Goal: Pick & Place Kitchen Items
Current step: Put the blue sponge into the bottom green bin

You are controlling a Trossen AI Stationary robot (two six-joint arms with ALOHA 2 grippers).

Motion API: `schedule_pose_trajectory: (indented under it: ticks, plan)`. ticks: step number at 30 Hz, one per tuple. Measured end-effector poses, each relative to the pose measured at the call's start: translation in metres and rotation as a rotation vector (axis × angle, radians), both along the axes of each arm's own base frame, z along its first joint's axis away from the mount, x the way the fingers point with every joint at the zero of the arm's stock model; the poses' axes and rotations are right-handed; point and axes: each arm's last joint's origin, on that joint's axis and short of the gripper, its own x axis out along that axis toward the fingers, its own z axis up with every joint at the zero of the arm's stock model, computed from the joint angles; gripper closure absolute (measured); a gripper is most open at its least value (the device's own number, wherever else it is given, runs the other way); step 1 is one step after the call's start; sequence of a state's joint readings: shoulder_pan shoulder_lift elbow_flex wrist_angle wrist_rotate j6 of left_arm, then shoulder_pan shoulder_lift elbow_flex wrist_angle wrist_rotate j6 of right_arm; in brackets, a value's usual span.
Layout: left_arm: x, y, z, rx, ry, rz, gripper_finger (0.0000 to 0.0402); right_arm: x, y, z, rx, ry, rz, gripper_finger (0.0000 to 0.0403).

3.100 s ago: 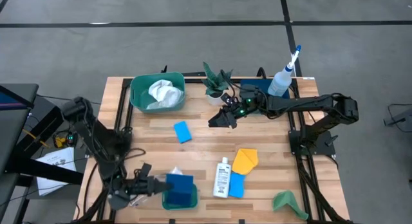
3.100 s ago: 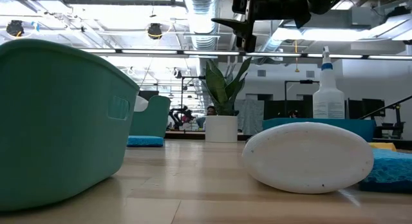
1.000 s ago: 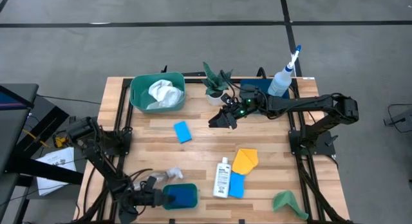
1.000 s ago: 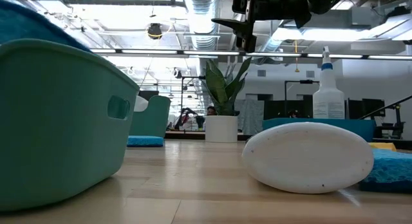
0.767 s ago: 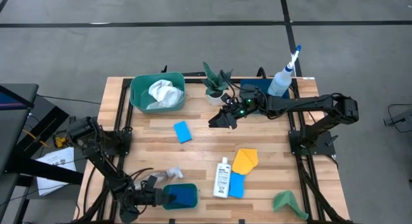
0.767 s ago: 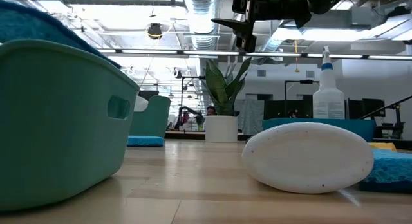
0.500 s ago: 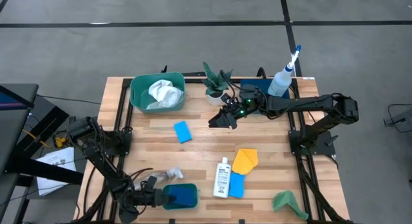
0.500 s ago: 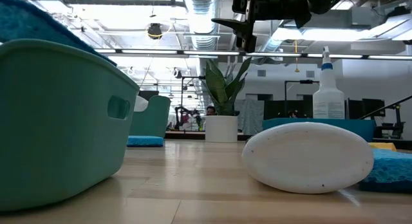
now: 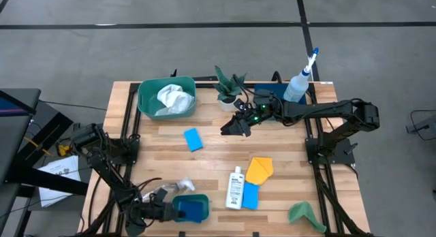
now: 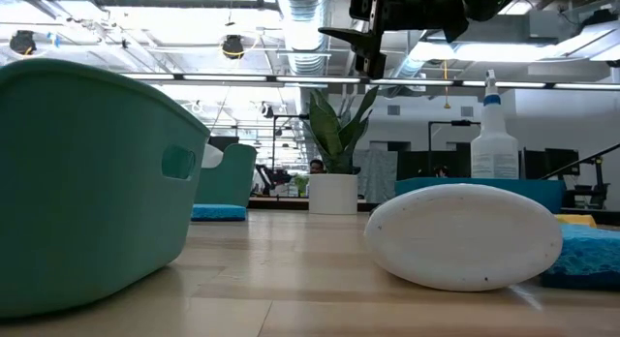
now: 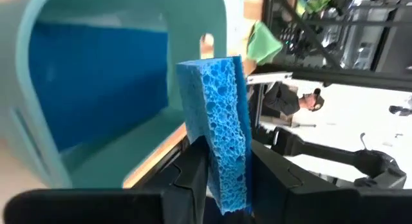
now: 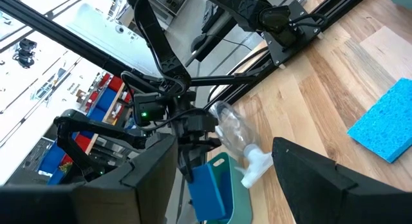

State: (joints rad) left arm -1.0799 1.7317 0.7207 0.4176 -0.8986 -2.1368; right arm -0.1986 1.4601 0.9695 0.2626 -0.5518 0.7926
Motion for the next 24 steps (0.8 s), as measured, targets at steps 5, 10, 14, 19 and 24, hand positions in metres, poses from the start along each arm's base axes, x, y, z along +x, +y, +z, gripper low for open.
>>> schedule_pose_trajectory:
  ticks: [5,10,14,19,24]
  plan:
    - [0.0001,-0.0005,0.0007,-0.010,-0.003,-0.003,0.0301,0.0000,0.0000,0.0000,-0.004,-0.002,0.001,0.0159]
    - [0.0006,0.0018,0.0024,0.012,-0.047,0.069,0.0297,0.0000,-0.0001,0.0000,-0.006,-0.002,0.001,0.0159]
    - [0.0008,0.0024,0.0034,0.012,-0.056,0.084,0.0297,0.0000,-0.0001,0.0001,-0.006,-0.003,0.000,0.0159]
    - [0.0021,0.0027,0.0029,-0.007,-0.042,0.073,0.0297,0.0001,-0.0001,0.0005,-0.007,-0.008,0.000,0.0159]
    - [0.0073,0.0063,0.0022,-0.003,-0.033,0.084,0.0297,0.0001,-0.0001,0.0006,-0.008,-0.009,-0.001,0.0159]
